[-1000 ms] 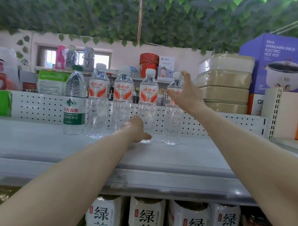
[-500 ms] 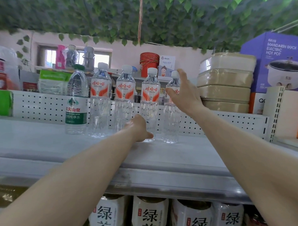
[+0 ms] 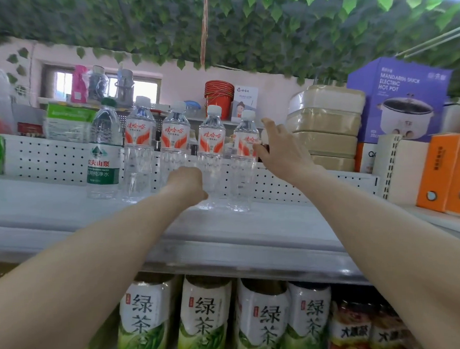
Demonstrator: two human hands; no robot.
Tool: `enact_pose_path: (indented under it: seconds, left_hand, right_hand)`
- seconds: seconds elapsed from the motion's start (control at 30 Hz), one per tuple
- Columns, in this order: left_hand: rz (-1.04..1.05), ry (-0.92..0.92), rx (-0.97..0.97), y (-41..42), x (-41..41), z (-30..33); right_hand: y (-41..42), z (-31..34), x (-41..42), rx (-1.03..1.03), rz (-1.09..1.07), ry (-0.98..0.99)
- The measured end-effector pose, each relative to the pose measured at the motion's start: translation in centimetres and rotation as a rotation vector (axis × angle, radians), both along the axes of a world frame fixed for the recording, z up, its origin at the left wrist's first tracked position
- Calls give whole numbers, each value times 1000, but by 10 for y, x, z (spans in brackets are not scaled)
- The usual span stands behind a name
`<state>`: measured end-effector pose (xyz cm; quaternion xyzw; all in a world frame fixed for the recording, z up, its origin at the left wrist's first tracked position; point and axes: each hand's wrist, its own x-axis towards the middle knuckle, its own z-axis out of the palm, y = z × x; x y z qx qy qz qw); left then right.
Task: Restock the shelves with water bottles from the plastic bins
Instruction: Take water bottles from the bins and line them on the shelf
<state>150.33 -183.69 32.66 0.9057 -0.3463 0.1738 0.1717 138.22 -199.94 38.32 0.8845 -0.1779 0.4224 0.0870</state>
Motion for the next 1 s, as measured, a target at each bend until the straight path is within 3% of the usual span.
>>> enact_pose_path:
  seconds: [0.23,0.5,0.73,1.0]
  left_hand:
    - [-161,-128,-250,6,-92,-11]
    - [-357,-139,-280,-18,-252,-85]
    - [-510,-81,-192,-41,-348,-224]
    - [-666,179,95,-44,-395,-464]
  right_hand:
    - [-5,-34,-104,-63,-50,35]
    - [-14,-123,-276,-38,-160,122]
    - [-30,-285,-395,116,-236,235]
    - [-17,-533,-475,418,-282,417]
